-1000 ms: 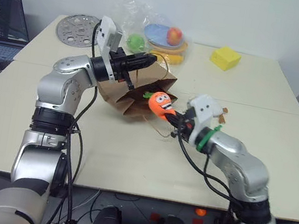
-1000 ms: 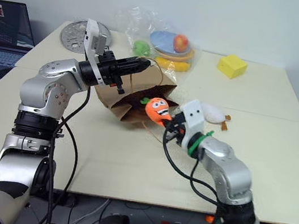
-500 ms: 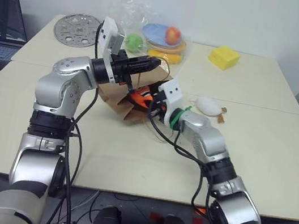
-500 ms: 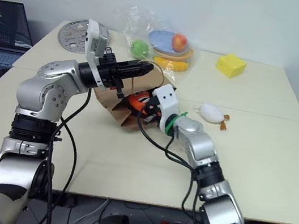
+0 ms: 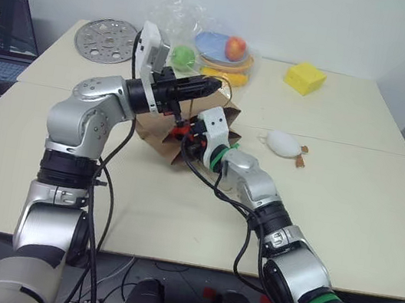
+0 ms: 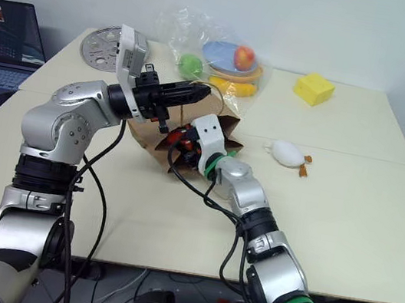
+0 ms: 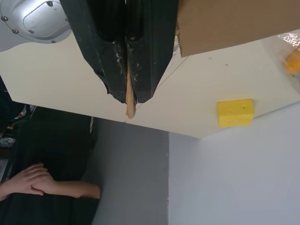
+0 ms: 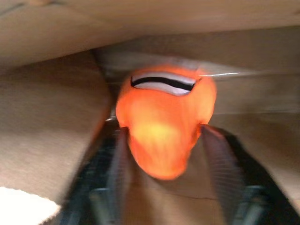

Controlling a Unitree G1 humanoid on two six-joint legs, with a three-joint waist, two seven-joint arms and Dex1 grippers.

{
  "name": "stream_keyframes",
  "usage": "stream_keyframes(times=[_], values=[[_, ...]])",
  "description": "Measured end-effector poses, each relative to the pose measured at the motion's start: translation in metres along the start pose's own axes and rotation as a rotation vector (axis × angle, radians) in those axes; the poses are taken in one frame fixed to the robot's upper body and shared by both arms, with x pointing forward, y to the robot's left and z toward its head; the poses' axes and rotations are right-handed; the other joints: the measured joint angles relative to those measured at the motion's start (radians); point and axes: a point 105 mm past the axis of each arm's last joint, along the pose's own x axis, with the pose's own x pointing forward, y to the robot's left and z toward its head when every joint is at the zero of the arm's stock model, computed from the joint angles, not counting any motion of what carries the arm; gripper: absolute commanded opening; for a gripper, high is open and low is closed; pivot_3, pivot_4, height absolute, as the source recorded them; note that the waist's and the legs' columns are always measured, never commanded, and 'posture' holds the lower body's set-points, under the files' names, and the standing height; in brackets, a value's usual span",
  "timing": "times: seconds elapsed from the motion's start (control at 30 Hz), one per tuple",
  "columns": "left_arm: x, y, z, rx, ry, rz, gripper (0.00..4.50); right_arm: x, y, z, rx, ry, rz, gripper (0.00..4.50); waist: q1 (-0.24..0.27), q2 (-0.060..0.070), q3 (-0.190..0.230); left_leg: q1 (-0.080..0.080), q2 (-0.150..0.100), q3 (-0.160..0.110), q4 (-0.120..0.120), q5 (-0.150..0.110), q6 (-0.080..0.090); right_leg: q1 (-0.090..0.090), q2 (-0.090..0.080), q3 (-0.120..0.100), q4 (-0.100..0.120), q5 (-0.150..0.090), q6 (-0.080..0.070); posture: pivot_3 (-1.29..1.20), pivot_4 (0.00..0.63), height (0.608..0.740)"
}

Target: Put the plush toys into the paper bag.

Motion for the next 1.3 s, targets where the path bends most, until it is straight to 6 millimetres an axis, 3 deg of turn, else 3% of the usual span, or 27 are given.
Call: stream_keyframes(times=[0.07,0.1,0.27,0.37,0.43,0.53,0.63,0.73,0.87,1.0,1.23,1.27,1.3], values=[[0.000,0.000,0.000,-0.001,0.000,0.000,0.00,-0.004,-0.002,0.001,-0.005,-0.007,0.003,4.33,-0.001,0.000,0.000,0.000,0.000,0.000,0.000,0.000,0.000,0.000,0.000,0.000,0.000,0.000,0.000,0.00,0.150,0.740],[0.000,0.000,0.000,-0.001,-0.001,-0.001,0.00,-0.010,-0.003,0.003,-0.008,-0.019,0.004,4.46,-0.001,0.000,0.000,0.000,0.000,0.000,0.000,0.000,0.000,0.000,0.000,0.000,0.000,0.000,0.000,0.00,0.150,0.740],[-0.001,0.002,-0.003,-0.005,-0.004,0.012,0.00,-0.048,-0.003,0.008,0.019,-0.069,0.032,4.46,0.002,0.000,0.000,0.000,0.000,0.000,-0.001,0.000,0.000,0.000,0.000,0.000,0.000,0.000,0.000,0.00,0.150,0.740],[0.000,0.002,-0.004,-0.005,-0.007,0.019,0.00,-0.081,-0.012,0.011,0.011,-0.078,0.010,4.46,0.003,0.000,0.000,0.000,0.000,0.000,0.000,0.000,0.000,0.000,0.000,0.000,-0.001,0.000,0.000,0.00,0.150,0.740],[-0.001,0.001,-0.005,-0.004,-0.009,0.023,0.00,-0.111,-0.028,0.008,-0.022,-0.053,-0.056,4.46,0.006,0.000,0.000,0.000,-0.001,0.000,0.000,0.000,0.000,0.001,-0.001,0.000,-0.001,0.000,0.000,0.00,0.150,0.740],[-0.005,0.004,-0.008,-0.014,-0.005,0.041,0.00,-0.148,-0.070,0.006,-0.054,-0.003,-0.230,4.46,0.003,0.000,0.000,0.001,-0.001,0.001,0.001,0.000,0.000,0.001,-0.001,0.001,-0.002,0.000,-0.001,0.00,0.150,0.740],[-0.005,0.003,-0.008,-0.013,-0.005,0.040,0.00,-0.165,-0.106,0.003,-0.077,0.045,-0.391,4.46,-0.004,0.000,0.000,0.003,-0.001,0.002,0.001,0.000,0.000,0.001,-0.001,0.002,-0.002,0.001,-0.003,0.00,0.150,0.740],[-0.004,0.003,-0.009,-0.014,-0.005,0.037,0.00,-0.165,-0.133,-0.008,-0.065,0.099,-0.488,4.46,-0.008,0.000,0.000,0.004,-0.001,0.001,0.000,0.000,0.000,0.001,0.001,0.003,-0.001,0.001,-0.003,0.00,0.150,0.740],[-0.004,0.003,-0.009,-0.013,-0.005,0.038,0.00,-0.150,-0.162,-0.023,-0.013,0.147,-0.551,4.46,-0.009,0.001,0.001,0.003,-0.001,0.001,0.000,0.000,0.000,0.001,0.001,0.003,-0.002,0.001,-0.002,0.00,0.150,0.740],[-0.004,0.002,-0.008,-0.009,-0.005,0.036,0.00,-0.128,-0.168,-0.024,0.038,0.132,-0.535,4.46,-0.009,0.001,0.001,0.001,-0.001,0.001,-0.001,0.000,0.000,0.000,0.001,0.003,-0.002,0.001,0.000,0.00,0.150,0.740],[-0.007,0.001,-0.008,-0.005,0.002,0.043,0.00,-0.113,-0.176,-0.032,0.039,0.160,-0.525,4.46,-0.002,0.001,0.001,0.001,-0.001,0.000,-0.002,0.000,0.000,0.000,0.001,0.002,-0.002,0.000,0.000,0.00,0.150,0.740],[-0.007,0.001,-0.007,-0.001,0.006,0.046,0.00,-0.113,-0.177,-0.036,0.031,0.179,-0.530,4.09,-0.002,0.001,0.001,0.001,-0.001,0.000,-0.002,0.000,0.000,0.000,0.001,0.003,-0.002,0.000,0.000,0.00,0.150,0.740],[-0.008,0.001,-0.007,0.002,0.006,0.048,0.00,-0.113,-0.177,-0.036,0.030,0.180,-0.531,4.09,-0.002,0.001,0.001,0.001,-0.001,0.000,-0.002,0.000,0.000,0.000,0.001,0.003,-0.002,0.000,0.000,0.00,0.150,0.740]])
